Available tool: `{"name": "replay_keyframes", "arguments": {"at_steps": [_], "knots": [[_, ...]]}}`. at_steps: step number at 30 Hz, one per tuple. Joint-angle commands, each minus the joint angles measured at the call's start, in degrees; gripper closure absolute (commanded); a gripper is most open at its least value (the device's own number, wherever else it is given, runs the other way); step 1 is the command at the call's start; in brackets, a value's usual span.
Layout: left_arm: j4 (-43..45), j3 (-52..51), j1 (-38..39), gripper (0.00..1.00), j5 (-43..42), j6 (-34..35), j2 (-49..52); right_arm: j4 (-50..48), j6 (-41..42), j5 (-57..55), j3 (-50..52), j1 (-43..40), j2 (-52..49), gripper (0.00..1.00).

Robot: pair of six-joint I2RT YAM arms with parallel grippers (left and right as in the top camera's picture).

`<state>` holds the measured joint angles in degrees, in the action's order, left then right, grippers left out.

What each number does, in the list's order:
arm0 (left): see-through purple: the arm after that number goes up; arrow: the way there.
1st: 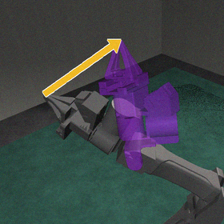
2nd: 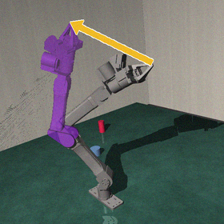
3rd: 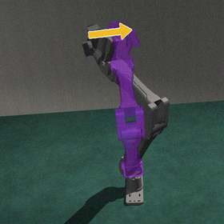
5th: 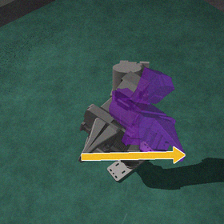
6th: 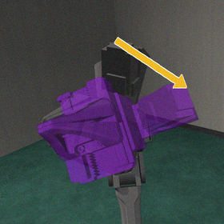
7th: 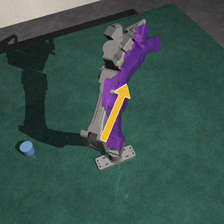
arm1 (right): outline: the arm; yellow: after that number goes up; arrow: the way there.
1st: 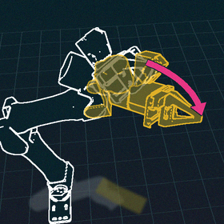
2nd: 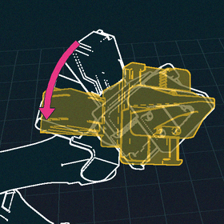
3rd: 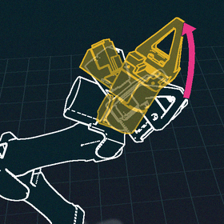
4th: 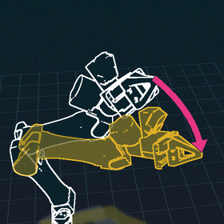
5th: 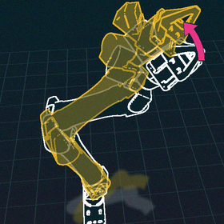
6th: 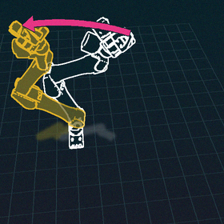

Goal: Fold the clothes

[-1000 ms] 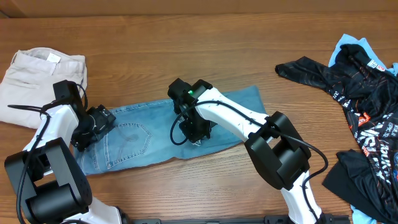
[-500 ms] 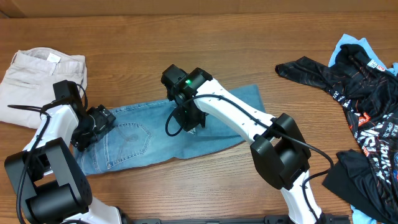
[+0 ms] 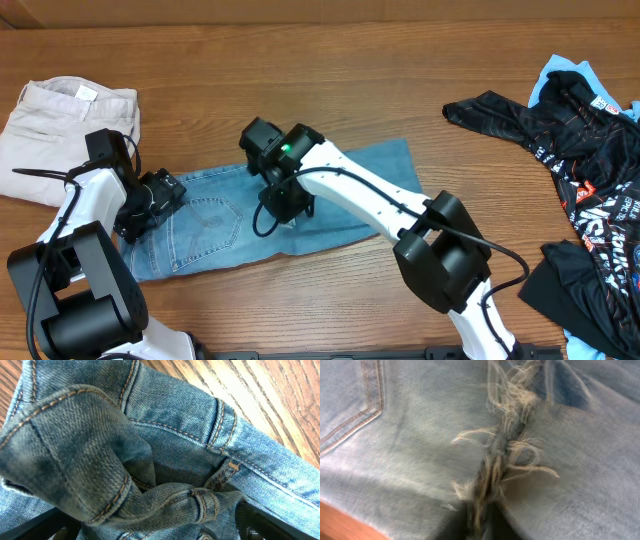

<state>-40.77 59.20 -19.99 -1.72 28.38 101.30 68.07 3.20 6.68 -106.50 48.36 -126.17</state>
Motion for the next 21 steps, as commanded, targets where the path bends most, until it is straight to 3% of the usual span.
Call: {"name": "replay_keyframes", "arguments": {"at_steps": [1, 4, 8, 12, 15, 21], "knots": [[-1.4, -0.1, 0.1, 0.0, -3.8, -0.8, 1.7, -0.2, -0.6, 1.1, -0.7, 0.1, -0.7, 0.53], [-5.0, 2.6, 0.1, 0.0, -3.8, -2.5, 0.6, 0.4, -0.6, 0.0, -0.7, -0.5, -0.7, 0.48], [-9.4, 6.3, 0.1, 0.0, -3.4, -2.7, -2.1, 2.2, 0.1, -1.6, -2.1, -1.8, -0.3, 0.51], [-14.4, 9.0, 0.1, 0.0, 5.1, -2.5, -5.4, 5.3, 1.7, -3.2, -5.7, -4.2, 1.6, 0.54], [-19.2, 9.0, -0.2, 0.0, 12.8, 2.0, -6.6, 9.0, 2.8, -5.9, -9.3, -6.8, 3.6, 0.54], [-21.7, 6.9, -3.4, 0.0, 14.8, 5.1, -6.3, 14.3, 2.9, -6.6, -12.4, -11.7, 6.4, 0.53]]}}
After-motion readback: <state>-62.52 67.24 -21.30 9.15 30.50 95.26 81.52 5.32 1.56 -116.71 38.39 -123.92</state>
